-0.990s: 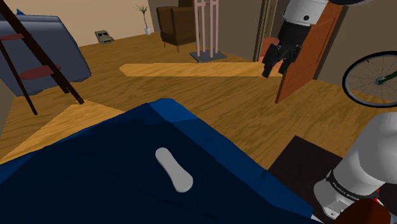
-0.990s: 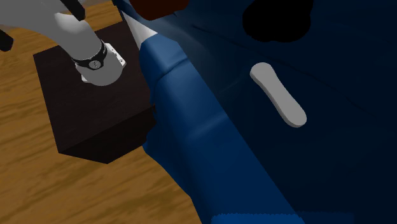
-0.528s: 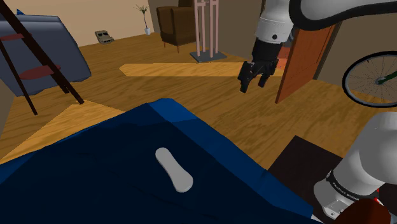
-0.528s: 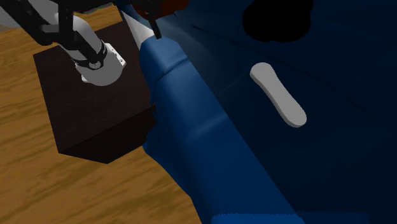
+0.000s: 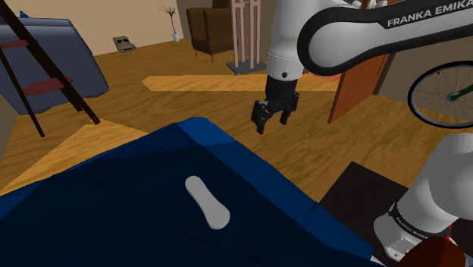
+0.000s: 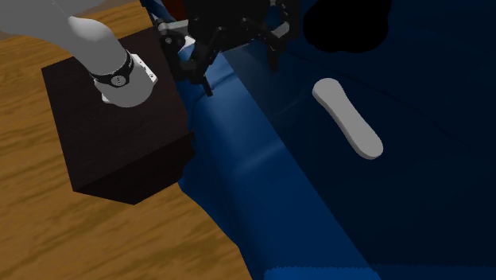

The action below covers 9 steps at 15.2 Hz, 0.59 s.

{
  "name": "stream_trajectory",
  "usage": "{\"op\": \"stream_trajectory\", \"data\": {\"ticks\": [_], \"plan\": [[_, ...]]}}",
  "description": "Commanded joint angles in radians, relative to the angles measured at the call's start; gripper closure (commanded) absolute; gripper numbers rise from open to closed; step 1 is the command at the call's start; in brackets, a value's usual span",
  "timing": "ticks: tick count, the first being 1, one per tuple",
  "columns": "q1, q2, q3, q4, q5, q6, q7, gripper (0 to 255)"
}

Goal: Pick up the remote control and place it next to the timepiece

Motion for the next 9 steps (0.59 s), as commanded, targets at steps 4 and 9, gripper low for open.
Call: {"op": "stream_trajectory", "data": {"ticks": [4,9], "plan": [[0.01,0.165,0.098,0.081,-0.046,0.063,0.117,0],[0.026,0.356,0.179,0.188,-0.14,0.106,0.248,0]]}}
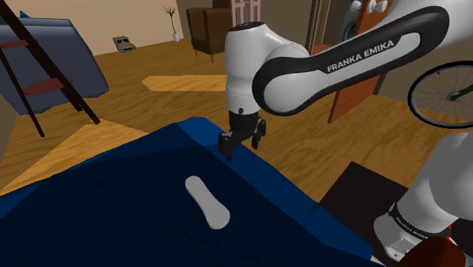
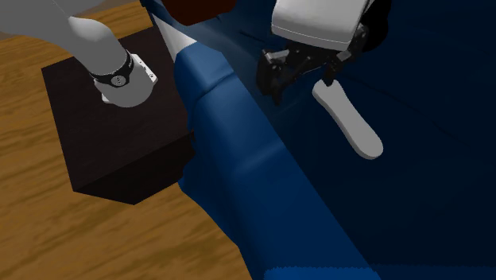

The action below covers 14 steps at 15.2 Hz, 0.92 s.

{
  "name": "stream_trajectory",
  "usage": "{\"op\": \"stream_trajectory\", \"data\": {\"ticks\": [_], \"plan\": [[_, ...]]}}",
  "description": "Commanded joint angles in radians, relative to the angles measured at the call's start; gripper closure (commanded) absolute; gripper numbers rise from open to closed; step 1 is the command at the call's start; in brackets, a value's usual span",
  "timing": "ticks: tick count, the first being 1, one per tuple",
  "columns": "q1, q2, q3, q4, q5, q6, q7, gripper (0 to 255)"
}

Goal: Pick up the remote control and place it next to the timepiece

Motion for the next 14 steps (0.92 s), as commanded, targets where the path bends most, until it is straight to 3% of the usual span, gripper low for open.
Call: {"op": "stream_trajectory", "data": {"ticks": [1,6,12,14], "plan": [[0.01,0.088,0.028,0.057,-0.049,0.011,0.059,0],[0.07,0.301,0.06,0.204,-0.18,0.014,0.194,0],[0.19,0.555,0.042,0.426,-0.313,-0.027,0.312,0],[0.193,0.565,0.036,0.412,-0.319,-0.005,0.316,0]]}}
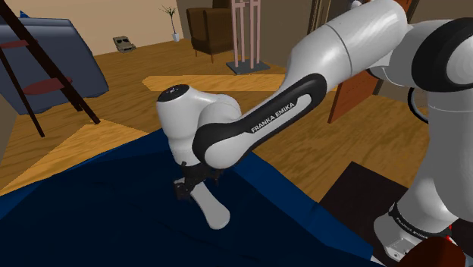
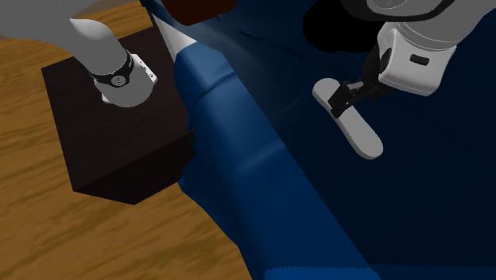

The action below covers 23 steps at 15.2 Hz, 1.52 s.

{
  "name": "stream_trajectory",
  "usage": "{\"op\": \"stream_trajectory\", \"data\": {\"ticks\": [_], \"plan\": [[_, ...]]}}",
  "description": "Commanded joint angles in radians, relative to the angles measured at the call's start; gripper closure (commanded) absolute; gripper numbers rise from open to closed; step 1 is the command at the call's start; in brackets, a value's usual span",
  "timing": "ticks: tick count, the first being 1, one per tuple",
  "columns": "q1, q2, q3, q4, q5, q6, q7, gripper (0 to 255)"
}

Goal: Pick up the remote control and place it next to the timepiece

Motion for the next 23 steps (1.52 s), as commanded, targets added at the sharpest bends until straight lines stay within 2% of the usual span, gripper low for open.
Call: {"op": "stream_trajectory", "data": {"ticks": [1,6,14,15,23], "plan": [[0.006,0.018,-0.005,-0.004,-0.011,0.018,0.008,0],[0.011,0.045,-0.015,-0.029,-0.028,0.067,0.019,0],[0.011,0.045,-0.015,-0.029,-0.028,0.067,0.018,0],[0.011,0.045,-0.015,-0.029,-0.028,0.067,0.018,255],[0.011,0.045,-0.015,-0.029,-0.028,0.067,0.018,255]]}}
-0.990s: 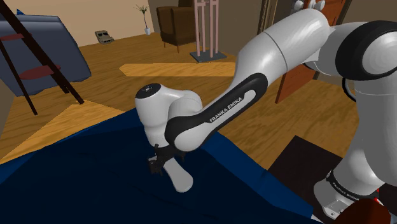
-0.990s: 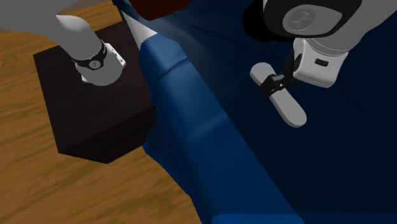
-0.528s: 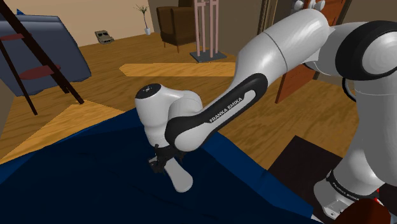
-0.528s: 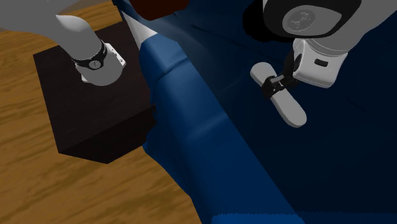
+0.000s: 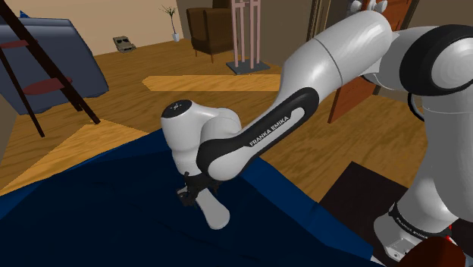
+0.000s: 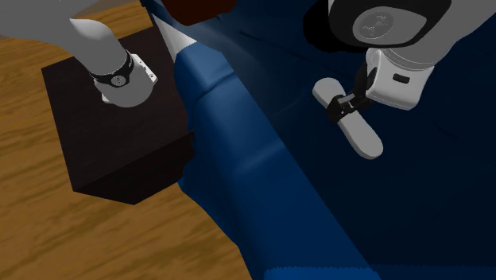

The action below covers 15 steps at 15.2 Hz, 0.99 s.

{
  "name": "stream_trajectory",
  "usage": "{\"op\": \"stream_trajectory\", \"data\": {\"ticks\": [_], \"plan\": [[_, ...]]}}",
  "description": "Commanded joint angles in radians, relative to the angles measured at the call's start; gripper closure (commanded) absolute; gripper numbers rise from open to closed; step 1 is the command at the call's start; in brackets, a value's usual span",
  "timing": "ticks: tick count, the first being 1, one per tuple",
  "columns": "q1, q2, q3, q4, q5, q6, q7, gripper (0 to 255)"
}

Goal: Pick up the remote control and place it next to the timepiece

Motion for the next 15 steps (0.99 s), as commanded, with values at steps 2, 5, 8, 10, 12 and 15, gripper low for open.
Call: {"op": "stream_trajectory", "data": {"ticks": [2,5,8,10,12,15], "plan": [[-0.001,-0.007,0.002,0.005,0.004,-0.01,-0.002,255],[-0.005,-0.025,0.009,0.02,0.016,-0.041,-0.01,255],[-0.008,-0.042,0.015,0.037,0.027,-0.074,-0.017,255],[-0.01,-0.053,0.018,0.05,0.033,-0.096,-0.021,255],[-0.011,-0.063,0.022,0.063,0.04,-0.118,-0.025,255],[-0.013,-0.076,0.026,0.086,0.049,-0.152,-0.031,255]]}}
